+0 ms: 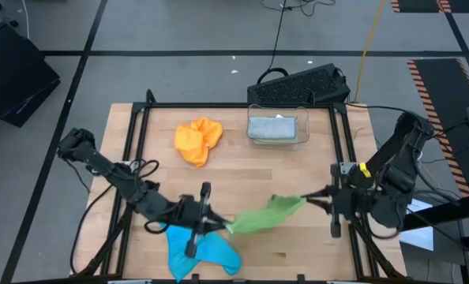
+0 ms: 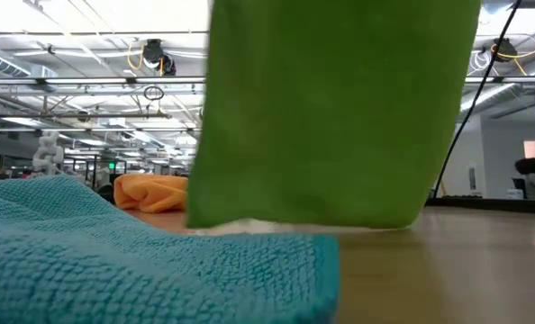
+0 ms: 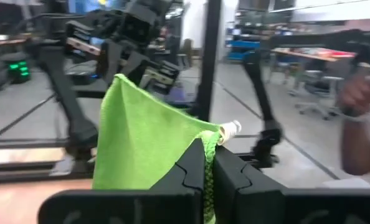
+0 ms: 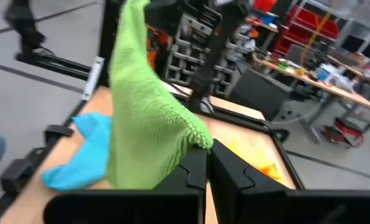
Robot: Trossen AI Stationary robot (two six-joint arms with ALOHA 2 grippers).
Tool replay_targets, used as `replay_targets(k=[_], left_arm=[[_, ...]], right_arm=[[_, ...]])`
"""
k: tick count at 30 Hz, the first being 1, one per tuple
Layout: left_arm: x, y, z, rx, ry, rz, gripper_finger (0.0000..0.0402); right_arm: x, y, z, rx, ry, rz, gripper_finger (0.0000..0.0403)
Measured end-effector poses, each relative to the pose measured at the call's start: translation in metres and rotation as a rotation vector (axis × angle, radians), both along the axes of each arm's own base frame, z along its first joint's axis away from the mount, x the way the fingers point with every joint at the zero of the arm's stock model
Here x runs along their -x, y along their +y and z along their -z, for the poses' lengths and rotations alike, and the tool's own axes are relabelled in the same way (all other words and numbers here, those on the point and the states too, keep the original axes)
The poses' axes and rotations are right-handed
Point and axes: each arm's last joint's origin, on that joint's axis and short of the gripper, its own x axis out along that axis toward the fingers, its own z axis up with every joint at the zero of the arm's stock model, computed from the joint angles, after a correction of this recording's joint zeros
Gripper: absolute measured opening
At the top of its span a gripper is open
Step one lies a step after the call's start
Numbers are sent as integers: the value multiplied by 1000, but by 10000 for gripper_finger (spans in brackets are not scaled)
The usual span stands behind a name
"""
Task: Fold microfiber towels
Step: Fold the green microfiber towel
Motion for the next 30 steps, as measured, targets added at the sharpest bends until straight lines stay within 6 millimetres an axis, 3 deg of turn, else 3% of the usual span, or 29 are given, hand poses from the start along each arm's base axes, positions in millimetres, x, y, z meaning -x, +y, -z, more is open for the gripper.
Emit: replay_targets(k=[4,7,12,19,23,30], left_arm=[[7,-4,-4,-54,-21,7,4],[12,7,-2,-139,51,-151,8],[12,48,20,-293,295,-581,4],[9,118,56,-355,624,-915,6],[7,143,70,-290,765,-956,8],[-2,147,88,-291,837,-853,5]], right_arm=[[-1,7,-10,10,-14,-16,0],[-4,2,-9,62,-2,32,0],[-12,-24,4,101,71,205,0],[-46,-61,45,75,129,427,0],[-56,-68,57,-3,146,406,0],[-60,-82,80,2,213,439,1]])
